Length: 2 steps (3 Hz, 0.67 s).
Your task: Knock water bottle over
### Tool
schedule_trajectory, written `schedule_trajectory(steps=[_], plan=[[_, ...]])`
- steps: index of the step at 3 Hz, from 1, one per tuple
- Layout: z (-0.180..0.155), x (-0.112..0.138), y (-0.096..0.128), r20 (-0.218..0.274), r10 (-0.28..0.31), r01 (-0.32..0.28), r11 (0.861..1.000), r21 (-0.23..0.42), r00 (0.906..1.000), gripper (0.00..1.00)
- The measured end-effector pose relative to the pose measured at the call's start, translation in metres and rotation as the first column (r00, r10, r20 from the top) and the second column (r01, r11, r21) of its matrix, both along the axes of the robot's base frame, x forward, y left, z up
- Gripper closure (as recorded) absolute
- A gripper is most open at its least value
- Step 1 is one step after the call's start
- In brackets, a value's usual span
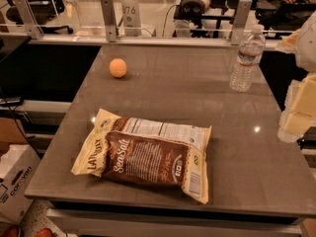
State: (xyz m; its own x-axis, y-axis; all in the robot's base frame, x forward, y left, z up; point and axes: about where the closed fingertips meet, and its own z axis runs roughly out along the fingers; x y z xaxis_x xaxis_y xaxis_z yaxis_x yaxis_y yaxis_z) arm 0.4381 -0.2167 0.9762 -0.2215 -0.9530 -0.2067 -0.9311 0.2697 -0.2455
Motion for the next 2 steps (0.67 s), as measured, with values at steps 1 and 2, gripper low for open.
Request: schedule_trajectory(steps=[1, 2], plan=[[0.000, 0.000, 0.000, 0.000, 0.000, 0.000, 1.000, 0.000, 1.0000, 0.00], [0.005, 0.011, -0.002, 0.015, -0.009, 0.008, 1.000, 0.029, 0.9999, 0.00]])
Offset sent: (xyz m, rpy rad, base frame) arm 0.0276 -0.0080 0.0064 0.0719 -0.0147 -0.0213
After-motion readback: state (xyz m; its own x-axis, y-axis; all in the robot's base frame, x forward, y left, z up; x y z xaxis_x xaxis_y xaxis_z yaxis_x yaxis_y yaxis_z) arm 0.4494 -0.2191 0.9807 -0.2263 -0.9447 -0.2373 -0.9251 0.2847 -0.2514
